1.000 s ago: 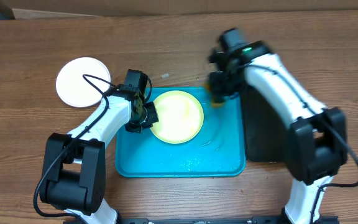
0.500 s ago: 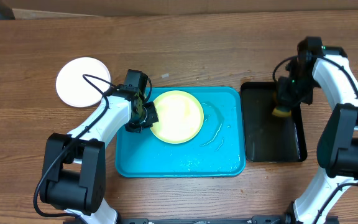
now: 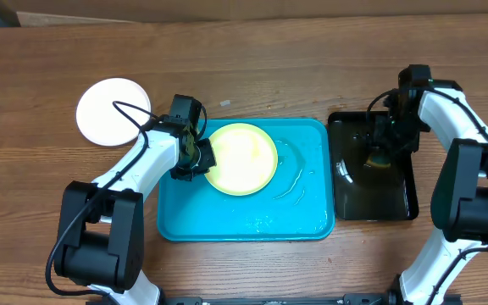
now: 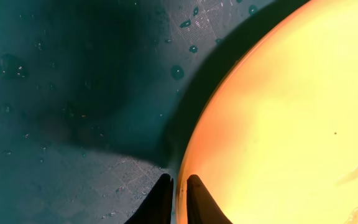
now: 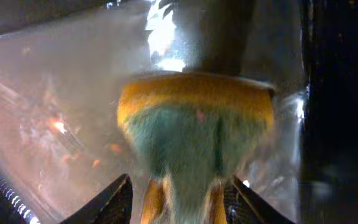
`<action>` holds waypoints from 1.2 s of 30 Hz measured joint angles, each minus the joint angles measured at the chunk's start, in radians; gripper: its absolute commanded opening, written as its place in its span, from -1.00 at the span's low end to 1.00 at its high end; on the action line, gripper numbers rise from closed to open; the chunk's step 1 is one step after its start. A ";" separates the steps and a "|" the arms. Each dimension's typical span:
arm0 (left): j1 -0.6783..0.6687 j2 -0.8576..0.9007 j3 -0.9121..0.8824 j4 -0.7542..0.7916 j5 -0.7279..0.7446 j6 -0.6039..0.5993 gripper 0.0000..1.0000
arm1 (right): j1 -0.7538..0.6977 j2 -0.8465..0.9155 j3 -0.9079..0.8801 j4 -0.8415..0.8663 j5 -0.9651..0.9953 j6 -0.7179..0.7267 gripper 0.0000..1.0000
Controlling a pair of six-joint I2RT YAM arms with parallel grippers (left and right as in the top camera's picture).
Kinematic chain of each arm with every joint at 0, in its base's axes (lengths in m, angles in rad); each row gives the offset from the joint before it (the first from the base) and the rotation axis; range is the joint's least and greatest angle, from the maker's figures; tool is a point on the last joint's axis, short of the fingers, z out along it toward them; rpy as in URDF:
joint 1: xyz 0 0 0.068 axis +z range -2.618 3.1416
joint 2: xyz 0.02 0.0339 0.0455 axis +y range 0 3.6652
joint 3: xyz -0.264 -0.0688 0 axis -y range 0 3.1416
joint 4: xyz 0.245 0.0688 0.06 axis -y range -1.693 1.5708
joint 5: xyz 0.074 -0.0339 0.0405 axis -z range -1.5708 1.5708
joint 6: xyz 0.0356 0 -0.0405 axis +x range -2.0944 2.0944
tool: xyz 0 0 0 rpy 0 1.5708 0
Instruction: Clean dirty plates on tray and stack at the side
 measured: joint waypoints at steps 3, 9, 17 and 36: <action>0.000 0.000 0.000 0.001 0.000 0.000 -0.71 | 0.000 0.000 0.073 -0.065 -0.016 0.000 0.01; 0.000 0.000 0.000 -0.001 0.000 0.000 -0.58 | -0.017 0.000 0.248 -0.118 -0.034 0.026 0.22; 0.000 0.000 -0.007 0.007 -0.004 -0.001 -0.64 | -0.166 -0.004 0.281 -0.092 -0.044 0.051 0.37; 0.000 0.017 0.093 -0.134 -0.035 0.008 -0.92 | -0.295 -0.004 0.281 -0.079 -0.044 0.101 1.00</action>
